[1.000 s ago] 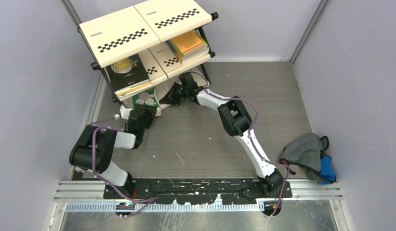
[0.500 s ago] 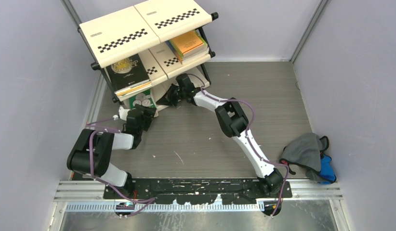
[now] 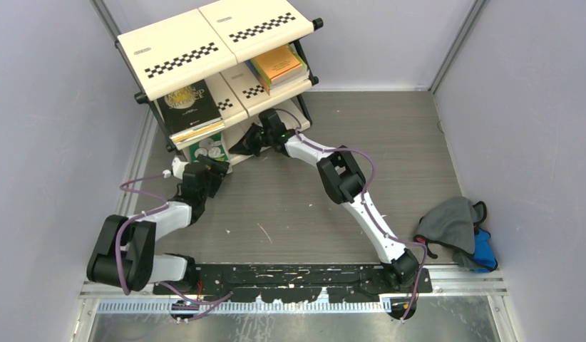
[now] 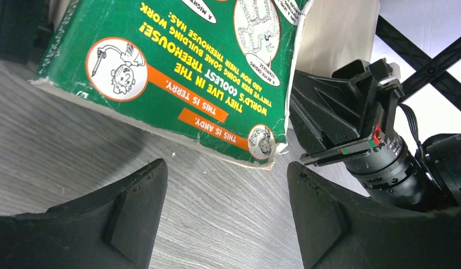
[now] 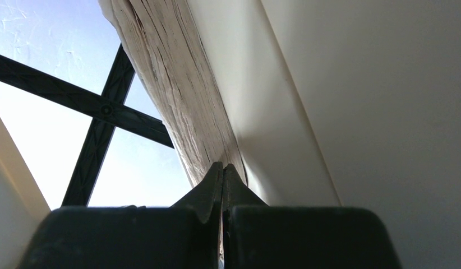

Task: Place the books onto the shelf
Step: Place the book on the shelf.

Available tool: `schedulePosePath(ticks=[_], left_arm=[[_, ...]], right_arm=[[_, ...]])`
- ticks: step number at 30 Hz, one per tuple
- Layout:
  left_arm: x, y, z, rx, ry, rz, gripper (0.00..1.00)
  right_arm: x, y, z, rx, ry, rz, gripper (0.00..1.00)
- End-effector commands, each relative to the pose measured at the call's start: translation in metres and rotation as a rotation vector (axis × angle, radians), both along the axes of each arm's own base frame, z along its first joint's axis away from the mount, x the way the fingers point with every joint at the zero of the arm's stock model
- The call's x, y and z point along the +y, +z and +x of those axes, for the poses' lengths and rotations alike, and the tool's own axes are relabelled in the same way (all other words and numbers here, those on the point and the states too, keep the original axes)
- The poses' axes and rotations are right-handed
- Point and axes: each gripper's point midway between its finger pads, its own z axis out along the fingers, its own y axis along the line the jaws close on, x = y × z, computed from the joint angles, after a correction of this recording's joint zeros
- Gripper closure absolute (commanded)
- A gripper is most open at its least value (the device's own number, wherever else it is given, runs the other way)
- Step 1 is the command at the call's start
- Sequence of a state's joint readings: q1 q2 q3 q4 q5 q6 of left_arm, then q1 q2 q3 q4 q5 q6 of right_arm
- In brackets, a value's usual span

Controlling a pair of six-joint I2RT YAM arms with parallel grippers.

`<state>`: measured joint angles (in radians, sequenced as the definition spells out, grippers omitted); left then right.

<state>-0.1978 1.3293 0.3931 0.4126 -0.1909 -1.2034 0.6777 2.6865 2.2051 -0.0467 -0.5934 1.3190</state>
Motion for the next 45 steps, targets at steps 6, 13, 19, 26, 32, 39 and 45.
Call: schedulePosePath(ticks=[6, 13, 19, 26, 32, 39, 45], left_arm=[[0.012, 0.023, -0.021, -0.004, -0.004, 0.074, 0.25], [0.02, 0.035, -0.043, 0.025, -0.029, 0.142, 0.36], [0.021, 0.023, -0.055, 0.085, -0.064, 0.181, 0.7], [0.019, 0.009, -0.05, 0.138, -0.079, 0.2, 0.96], [0.022, 0.003, -0.035, 0.137, -0.038, 0.199, 1.0], [0.022, 0.005, -0.016, 0.048, 0.037, 0.162, 1.0], [0.022, 0.012, -0.001, 0.001, 0.065, 0.195, 1.0]], right_arm=[[0.003, 0.043, 0.016, -0.118, -0.052, 0.075, 0.99], [0.002, 0.041, 0.018, -0.12, -0.058, 0.075, 0.99], [0.0, 0.043, 0.017, -0.133, -0.065, 0.071, 0.99], [-0.004, 0.045, 0.014, -0.146, -0.062, 0.059, 0.99], [-0.006, 0.047, 0.012, -0.156, -0.06, 0.057, 0.99], [-0.008, 0.047, 0.01, -0.163, -0.053, 0.048, 0.99], [-0.009, 0.044, 0.008, -0.161, -0.047, 0.047, 0.99]])
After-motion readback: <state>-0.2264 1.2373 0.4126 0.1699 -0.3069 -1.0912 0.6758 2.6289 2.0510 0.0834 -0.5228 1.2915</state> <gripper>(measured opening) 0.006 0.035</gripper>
